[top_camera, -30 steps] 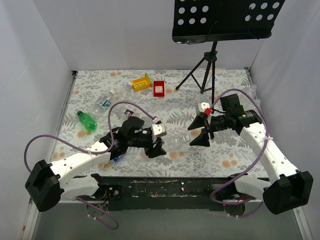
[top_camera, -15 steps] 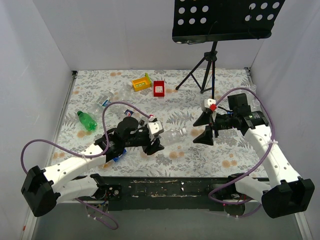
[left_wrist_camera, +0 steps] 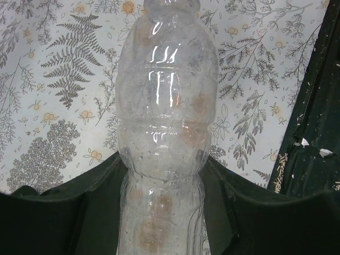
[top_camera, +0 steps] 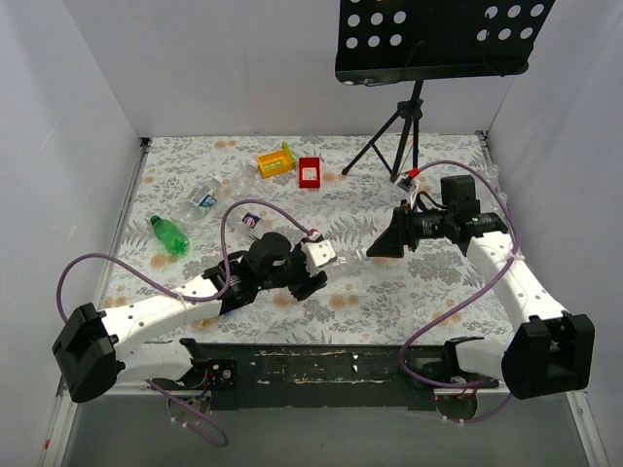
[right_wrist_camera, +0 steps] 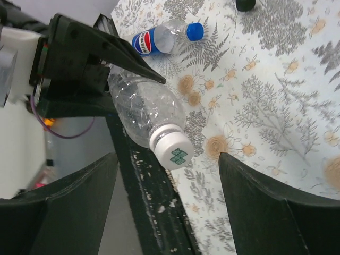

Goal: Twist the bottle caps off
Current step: Unscrew the bottle cap from the plastic bottle.

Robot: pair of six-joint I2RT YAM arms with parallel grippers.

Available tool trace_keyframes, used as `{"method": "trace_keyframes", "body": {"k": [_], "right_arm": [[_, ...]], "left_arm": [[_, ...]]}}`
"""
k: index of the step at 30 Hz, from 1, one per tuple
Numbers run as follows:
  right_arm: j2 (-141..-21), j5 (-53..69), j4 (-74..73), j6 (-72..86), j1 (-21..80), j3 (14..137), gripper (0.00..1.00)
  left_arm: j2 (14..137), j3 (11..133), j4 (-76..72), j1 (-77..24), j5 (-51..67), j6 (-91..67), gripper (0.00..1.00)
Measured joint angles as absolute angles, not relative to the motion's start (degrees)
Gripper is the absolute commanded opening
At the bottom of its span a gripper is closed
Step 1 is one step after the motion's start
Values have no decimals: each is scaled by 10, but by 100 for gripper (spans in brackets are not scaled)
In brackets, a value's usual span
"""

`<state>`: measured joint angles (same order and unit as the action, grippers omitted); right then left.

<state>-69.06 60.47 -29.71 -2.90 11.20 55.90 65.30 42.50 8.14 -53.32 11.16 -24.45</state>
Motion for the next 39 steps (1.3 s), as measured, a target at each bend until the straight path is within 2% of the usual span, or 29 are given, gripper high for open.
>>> {"method": "trace_keyframes", "body": {"k": [6,10,15,24,30,36,39], "right_arm": [[-701,599,-250,82,113,519,81],[-701,602,-226,117,114,507,77],[-702,604,-218,136,117,502,61],[-713,621,-186,163,117,500,59],[-718,637,-166,176,117,500,23],[-717,649,-149,172,116,494,5],[-712,667,-152,130,116,491,1]], "left_arm": [[664,425,69,-550,84,-244,12],[669,427,58,-552,76,-244,12],[672,429,50,-553,69,-243,12],[672,429,43,-554,69,-243,12],[672,429,41,-555,69,-242,12],[672,429,39,-555,69,-242,12],[665,423,39,-554,80,-246,12]]}}
